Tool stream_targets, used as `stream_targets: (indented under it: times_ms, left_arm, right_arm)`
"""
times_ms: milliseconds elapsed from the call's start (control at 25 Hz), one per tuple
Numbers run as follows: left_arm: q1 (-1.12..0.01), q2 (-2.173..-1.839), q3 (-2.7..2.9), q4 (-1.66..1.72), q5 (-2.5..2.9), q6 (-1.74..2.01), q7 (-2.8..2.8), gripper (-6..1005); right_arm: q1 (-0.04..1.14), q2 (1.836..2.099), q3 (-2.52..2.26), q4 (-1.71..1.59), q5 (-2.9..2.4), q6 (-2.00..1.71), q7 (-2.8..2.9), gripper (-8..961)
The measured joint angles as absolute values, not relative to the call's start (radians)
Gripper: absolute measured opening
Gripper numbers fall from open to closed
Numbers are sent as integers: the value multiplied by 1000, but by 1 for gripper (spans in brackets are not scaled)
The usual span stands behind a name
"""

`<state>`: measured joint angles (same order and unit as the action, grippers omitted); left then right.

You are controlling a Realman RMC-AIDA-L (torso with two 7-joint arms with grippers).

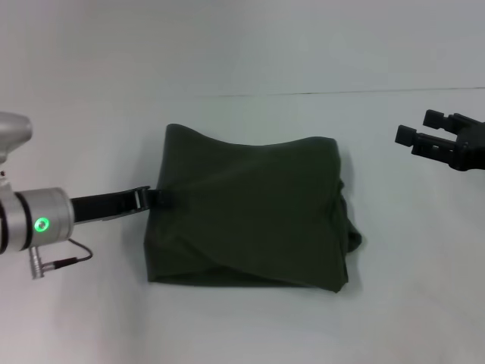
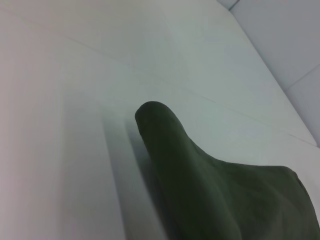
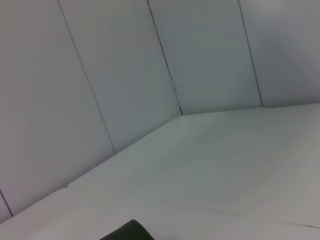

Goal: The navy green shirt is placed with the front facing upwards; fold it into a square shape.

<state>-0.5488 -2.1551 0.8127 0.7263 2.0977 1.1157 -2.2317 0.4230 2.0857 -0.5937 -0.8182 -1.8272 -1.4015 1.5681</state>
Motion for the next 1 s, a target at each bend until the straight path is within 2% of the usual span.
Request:
stream_targets:
  times_ms: [600, 1000]
  left_arm:
    - [-514, -2160, 728, 733, 2091, 1164, -2061, 137]
    - [-496, -2152, 639, 790, 2096, 1194, -2021, 456]
  right_arm:
    - [446, 2088, -603, -808, -1827, -1404, 1572, 885]
    - [446, 2088, -601, -808, -1825, -1422, 1540, 885]
